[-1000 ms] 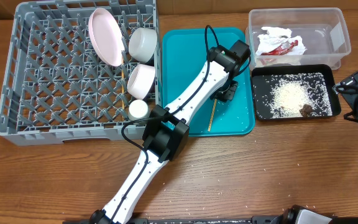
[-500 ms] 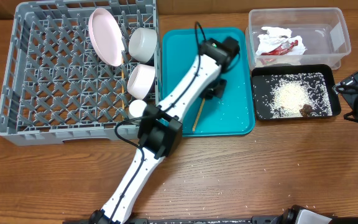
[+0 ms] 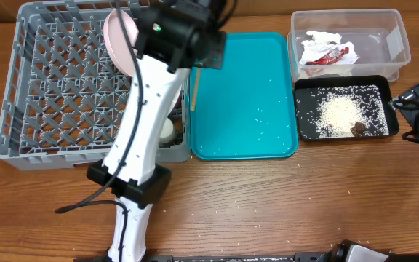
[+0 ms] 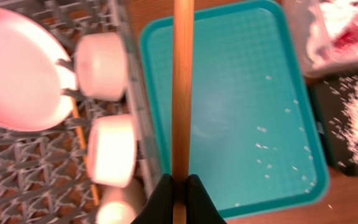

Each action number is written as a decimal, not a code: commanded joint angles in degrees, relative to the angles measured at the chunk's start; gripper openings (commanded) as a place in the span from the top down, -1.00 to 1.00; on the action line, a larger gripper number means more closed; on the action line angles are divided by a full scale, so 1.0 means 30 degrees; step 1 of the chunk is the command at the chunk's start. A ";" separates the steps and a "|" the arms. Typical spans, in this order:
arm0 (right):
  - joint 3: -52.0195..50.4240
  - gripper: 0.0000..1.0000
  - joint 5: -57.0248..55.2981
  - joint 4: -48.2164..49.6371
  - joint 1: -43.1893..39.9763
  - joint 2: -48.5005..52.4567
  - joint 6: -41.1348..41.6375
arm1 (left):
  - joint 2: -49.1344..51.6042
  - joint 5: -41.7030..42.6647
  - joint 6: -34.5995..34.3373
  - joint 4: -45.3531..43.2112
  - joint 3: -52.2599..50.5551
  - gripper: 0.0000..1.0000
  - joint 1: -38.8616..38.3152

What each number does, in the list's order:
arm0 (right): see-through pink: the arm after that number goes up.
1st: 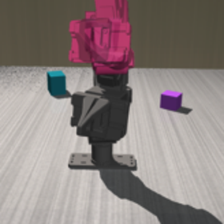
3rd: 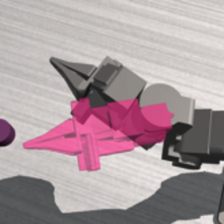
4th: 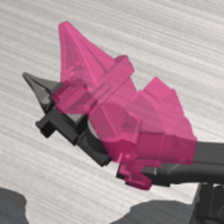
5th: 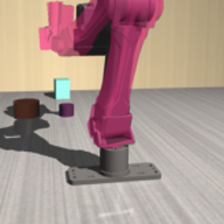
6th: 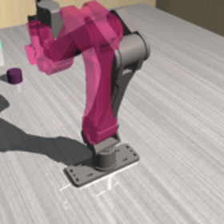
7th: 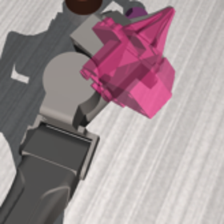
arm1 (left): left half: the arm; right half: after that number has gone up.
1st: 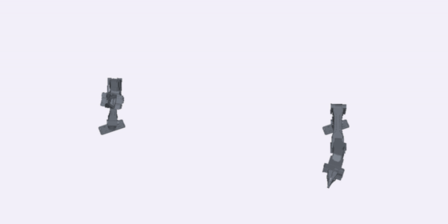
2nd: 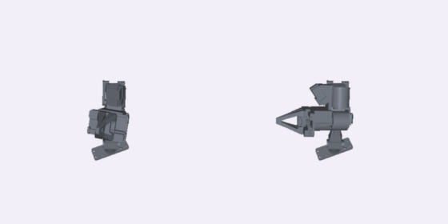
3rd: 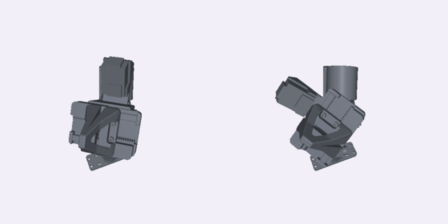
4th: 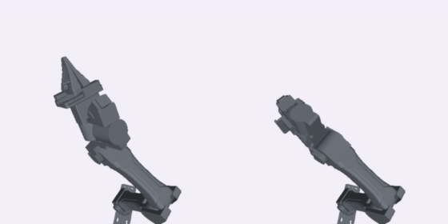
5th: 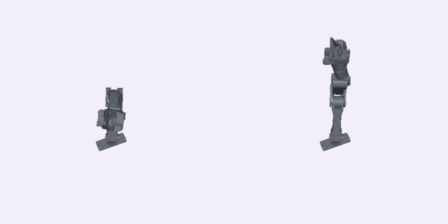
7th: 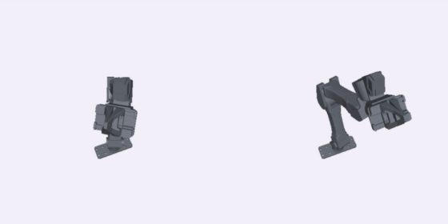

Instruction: Sort waste into correct bins and load items into the dishwasher

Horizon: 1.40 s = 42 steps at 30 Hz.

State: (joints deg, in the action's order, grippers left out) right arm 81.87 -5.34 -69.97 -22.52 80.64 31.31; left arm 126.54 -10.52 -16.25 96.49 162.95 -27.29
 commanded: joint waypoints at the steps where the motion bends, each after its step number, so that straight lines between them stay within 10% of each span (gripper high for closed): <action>1: 0.0233 -1.00 -0.0204 0.0087 -0.0073 -0.0044 0.0080 | 0.1100 -0.0044 0.0270 0.0109 -0.1596 0.92 0.1814; 20: 0.0233 -1.00 -0.0204 0.0087 -0.0073 -0.0044 0.0080 | 0.1115 -0.1639 0.0117 -0.2397 -1.0032 0.92 0.5537; 42: 0.0233 -1.00 -0.0204 0.0087 -0.0073 -0.0044 0.0080 | 0.0925 -0.1574 0.1144 -0.0117 -0.9347 0.92 0.6900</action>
State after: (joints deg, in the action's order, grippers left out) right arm 81.87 -5.34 -69.97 -22.52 80.64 31.31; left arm 130.45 -14.17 -15.64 96.40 134.23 -8.10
